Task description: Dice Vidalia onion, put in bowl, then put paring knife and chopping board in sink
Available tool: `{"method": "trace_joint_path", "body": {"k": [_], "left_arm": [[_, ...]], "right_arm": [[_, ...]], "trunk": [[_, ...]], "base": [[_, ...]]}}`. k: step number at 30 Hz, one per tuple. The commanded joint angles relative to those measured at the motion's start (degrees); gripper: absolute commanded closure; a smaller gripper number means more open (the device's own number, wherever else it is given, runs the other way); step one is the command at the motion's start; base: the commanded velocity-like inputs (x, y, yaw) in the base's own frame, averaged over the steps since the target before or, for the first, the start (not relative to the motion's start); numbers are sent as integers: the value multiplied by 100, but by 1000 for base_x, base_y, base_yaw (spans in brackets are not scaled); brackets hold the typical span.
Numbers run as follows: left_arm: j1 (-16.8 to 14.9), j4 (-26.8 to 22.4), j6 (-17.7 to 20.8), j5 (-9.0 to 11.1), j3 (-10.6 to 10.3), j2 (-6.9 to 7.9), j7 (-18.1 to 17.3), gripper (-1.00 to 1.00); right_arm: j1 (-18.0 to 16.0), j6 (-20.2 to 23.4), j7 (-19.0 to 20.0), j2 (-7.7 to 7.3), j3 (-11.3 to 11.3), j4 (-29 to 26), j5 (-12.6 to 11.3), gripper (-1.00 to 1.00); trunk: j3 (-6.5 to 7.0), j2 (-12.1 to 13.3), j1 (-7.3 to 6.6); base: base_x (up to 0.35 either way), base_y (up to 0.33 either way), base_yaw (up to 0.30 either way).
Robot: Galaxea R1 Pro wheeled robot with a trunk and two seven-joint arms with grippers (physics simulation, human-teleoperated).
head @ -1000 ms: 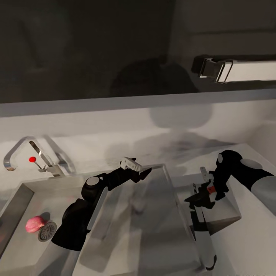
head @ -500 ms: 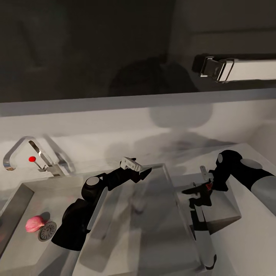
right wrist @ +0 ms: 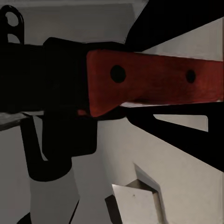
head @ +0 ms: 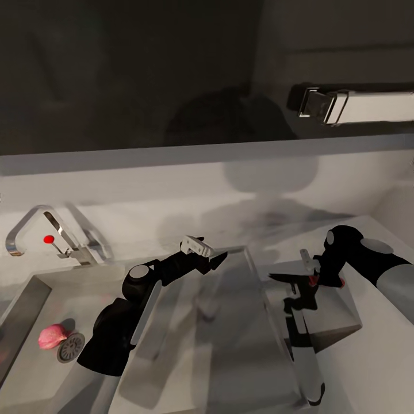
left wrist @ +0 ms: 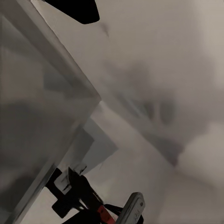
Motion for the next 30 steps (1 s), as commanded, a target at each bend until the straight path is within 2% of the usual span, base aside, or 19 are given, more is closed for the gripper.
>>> {"method": "trace_joint_path", "body": {"k": [1, 23, 30], "left_arm": [[-5, -6, 46, 9, 5, -3, -17, -100], [-5, -6, 46, 9, 5, 1, -17, -100], [-7, -6, 46, 9, 5, 3, -17, -100]], "right_arm": [[-8, 69, 17, -7, 27, -12, -11, 100], [-11, 70, 17, -7, 11, -12, -11, 100], [-9, 80, 23, -7, -162, -33, -11, 100]], "trunk": [[-2, -11, 4], [202, -11, 4], [267, -11, 4]], "base": [[0, 0, 0], [0, 0, 0], [0, 0, 0]]}}
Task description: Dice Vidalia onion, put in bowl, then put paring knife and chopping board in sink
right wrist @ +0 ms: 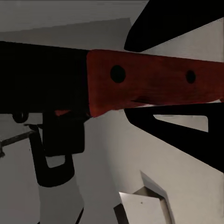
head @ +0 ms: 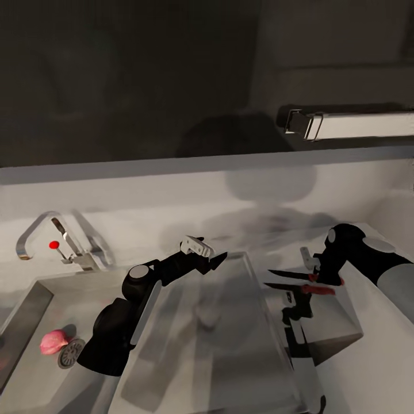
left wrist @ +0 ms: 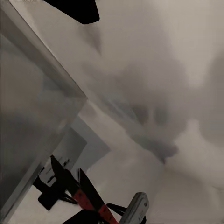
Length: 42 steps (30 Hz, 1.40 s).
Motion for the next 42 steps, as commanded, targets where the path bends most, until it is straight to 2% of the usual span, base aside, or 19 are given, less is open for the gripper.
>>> {"method": "trace_joint_path", "body": {"k": [1, 6, 10, 32, 42], "left_arm": [[-5, -6, 46, 9, 5, -2, -17, -100], [-5, -6, 46, 9, 5, 0, -17, -100], [-5, -6, 46, 9, 7, 0, -17, -100], [-5, -12, 49, 9, 22, 1, -17, -100], [-4, -20, 177, 9, 29, 0, -17, -100]], "right_arm": [[-9, 63, 13, -7, -1, -17, -7, 100], [-7, 68, 22, -7, -413, -310, -7, 100], [-6, 71, 25, -7, -520, -396, -7, 100], [-6, 81, 17, -7, -531, -405, -7, 100], [-6, 80, 13, -7, -540, -405, -7, 100]], "trunk": [[-2, -11, 4], [44, -11, 4], [67, -11, 4], [236, -11, 4], [318, -11, 4]], "base": [[0, 0, 4], [0, 0, 43], [0, 0, 8], [0, 4, -103], [-112, 234, -138]]}}
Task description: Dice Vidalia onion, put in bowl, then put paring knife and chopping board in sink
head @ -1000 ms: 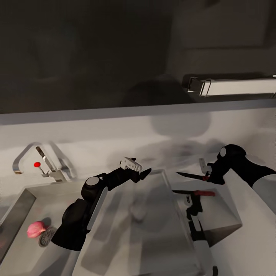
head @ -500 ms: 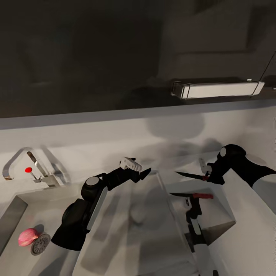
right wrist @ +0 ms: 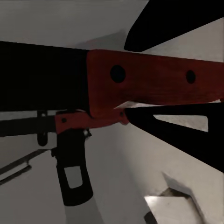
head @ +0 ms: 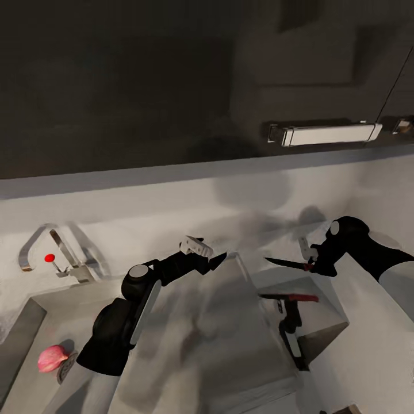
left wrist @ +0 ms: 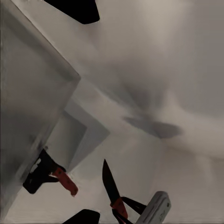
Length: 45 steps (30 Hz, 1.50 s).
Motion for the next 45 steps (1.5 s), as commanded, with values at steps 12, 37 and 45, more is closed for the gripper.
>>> {"method": "trace_joint_path", "body": {"k": [12, 37, 45], "left_arm": [[-6, -9, 55, 9, 2, -1, -17, -100], [-6, -123, 53, 9, 78, 40, -16, -100], [-5, -124, 181, 9, 330, 43, -9, -100]], "right_arm": [[-10, 60, -221, -5, 25, -10, -2, 100], [-11, 389, -1131, -5, -1787, -78, -2, 100], [-10, 1155, -1111, -5, -1911, -80, -9, 100]], "trunk": [[-1, -13, 2], [0, -13, 2], [25, -13, 2]], "base": [[-254, 241, -15], [-258, 238, 0], [-256, 220, 0]]}}
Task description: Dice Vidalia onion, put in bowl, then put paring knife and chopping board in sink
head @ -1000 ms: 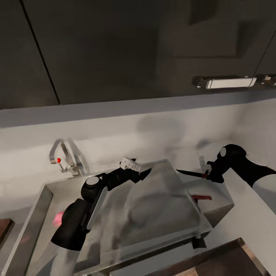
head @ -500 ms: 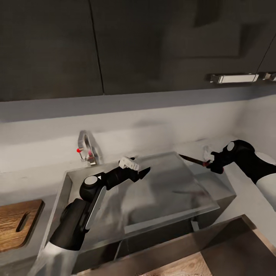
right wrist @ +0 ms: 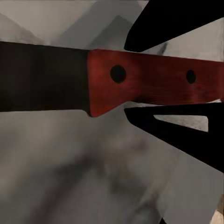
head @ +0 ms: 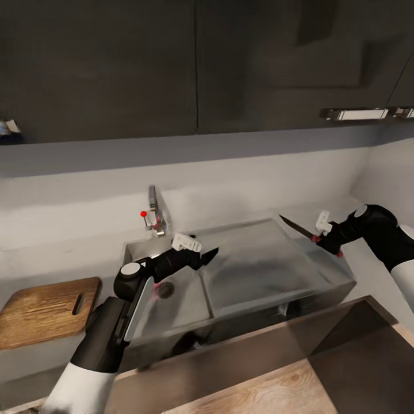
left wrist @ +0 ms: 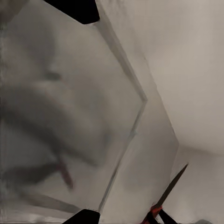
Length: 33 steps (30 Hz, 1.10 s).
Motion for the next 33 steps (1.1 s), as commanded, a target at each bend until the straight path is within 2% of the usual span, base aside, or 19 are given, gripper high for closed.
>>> {"method": "trace_joint_path", "body": {"k": [1, 5, 7, 9, 12, 15, 19, 21, 22, 24, 26, 29, 30, 32, 33], "left_arm": [[-6, -6, 87, 10, 30, -2, -17, -100], [-2, -18, 140, 10, 63, -2, -16, -100], [-2, -58, 149, 10, 105, -2, -15, -100], [-2, -115, 155, 10, 209, -2, -15, -100], [-3, -139, 157, 10, 305, -2, -15, -100], [-3, -155, 158, 10, 369, -2, -15, -100], [-5, -161, 158, 10, 390, -3, -10, -100], [-2, -163, 158, 10, 413, -8, -4, -100], [-3, -163, 158, 10, 452, -9, -1, -100], [-5, -164, 158, 10, 513, -10, 1, -100], [-6, -164, 158, 10, 543, -10, 2, -100], [-5, -164, 158, 10, 557, -11, 3, -100], [-4, -164, 158, 10, 560, -11, 3, -100], [-4, -164, 158, 10, 557, -11, 3, -100], [-5, -164, 160, 10, 555, -17, 3, -100]], "right_arm": [[-8, 219, 23, -5, 0, -9, 0, 100], [-7, 714, 37, 38, -191, -13, -100, 100], [-7, 911, 38, 135, -308, -17, -258, 100], [-6, 1069, -11, 253, -472, -23, -567, 100], [20, 1139, -173, 303, -719, -25, -836, 100], [179, 1170, -657, 380, -1233, -36, -1125, 100], [331, 1164, -1184, 538, -1632, -110, -1292, 100], [485, 1152, -1705, 717, -1819, -310, -1349, 100], [659, 1148, -2137, 854, -1894, -570, -1370, 100], [947, 1148, -2545, 1052, -1939, -1005, -1386, 100], [1237, 1152, -2711, 1190, -1959, -1389, -1396, 100], [1523, 1152, -2793, 1280, -1975, -1622, -1475, 100], [1652, 1150, -2815, 1297, -1975, -1663, -1609, 100], [1792, 1147, -2836, 1309, -1973, -1697, -1712, 100], [1981, 1143, -2856, 1356, -1967, -1834, -1784, 100]], "trunk": [[-13, -14, 1], [-11, -14, 1], [-11, -14, 1], [-11, -14, 1], [-11, -14, 1], [-11, -14, 1], [-11, -14, 1], [-11, -14, 1], [-11, -14, 1], [-11, -14, 1], [-11, -14, 1], [-11, -14, 1], [-11, -14, 1], [-11, -14, 1], [-11, -14, 1]], "base": [[-247, 209, 0], [-196, 146, 0], [-74, 48, 0], [-35, 23, 0], [-16, 10, 0], [-5, 3, 0], [-1, 1, 0], [0, 0, 0], [0, 0, 0], [0, 0, 0], [0, 0, 0], [0, 0, 0], [0, 0, 0], [0, 0, 0], [0, 0, 0]]}}
